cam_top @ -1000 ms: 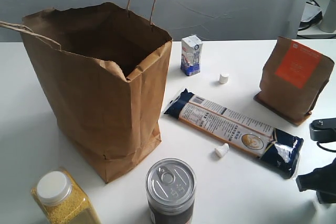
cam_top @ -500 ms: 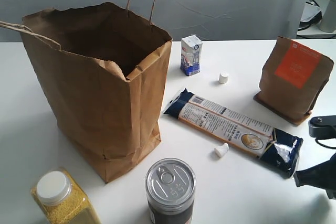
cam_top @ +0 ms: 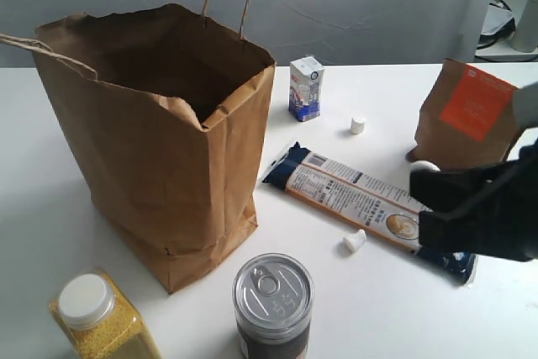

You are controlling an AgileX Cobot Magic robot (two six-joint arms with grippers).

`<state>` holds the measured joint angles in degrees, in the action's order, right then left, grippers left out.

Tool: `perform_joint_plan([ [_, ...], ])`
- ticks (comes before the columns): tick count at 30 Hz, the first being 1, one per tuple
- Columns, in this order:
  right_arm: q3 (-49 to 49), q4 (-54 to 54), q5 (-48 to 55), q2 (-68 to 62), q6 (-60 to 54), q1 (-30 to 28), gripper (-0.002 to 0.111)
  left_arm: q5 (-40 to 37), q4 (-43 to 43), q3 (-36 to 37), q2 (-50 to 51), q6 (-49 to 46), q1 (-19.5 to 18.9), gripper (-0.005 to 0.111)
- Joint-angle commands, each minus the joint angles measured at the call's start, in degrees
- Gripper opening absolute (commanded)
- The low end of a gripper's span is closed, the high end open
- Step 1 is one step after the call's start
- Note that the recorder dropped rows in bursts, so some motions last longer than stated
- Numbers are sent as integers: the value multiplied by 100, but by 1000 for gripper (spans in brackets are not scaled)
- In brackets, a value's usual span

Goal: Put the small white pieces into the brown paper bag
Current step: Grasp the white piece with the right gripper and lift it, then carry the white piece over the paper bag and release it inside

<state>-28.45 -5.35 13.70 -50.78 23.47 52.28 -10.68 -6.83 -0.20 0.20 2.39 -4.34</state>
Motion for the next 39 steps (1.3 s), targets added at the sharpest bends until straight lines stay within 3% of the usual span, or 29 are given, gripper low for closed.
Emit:
perform_joint_plan([
  [1,-512,-68,-483,-242,-72,541,0,31,-21,20,-20,22,45,0],
  [14,-3467,-566,-181,-2871,-111,862,0,31,-21,20,-20,22,45,0],
  [25,-5613,-662,888,-4709,-111,917,0,31,-21,20,-20,22,45,0],
  [28,-6042,-584,1250,-5056,-111,891,10,31,-21,20,-20,22,45,0],
  [32,-6297,-584,1414,-5265,-121,891,44,31,-21,20,-20,22,45,0],
  [34,-6297,-584,1414,-5266,-110,891,55,31,-21,20,-20,22,45,0],
  [39,-6297,-608,1444,-5244,-110,891,56,31,-21,20,-20,22,45,0],
])
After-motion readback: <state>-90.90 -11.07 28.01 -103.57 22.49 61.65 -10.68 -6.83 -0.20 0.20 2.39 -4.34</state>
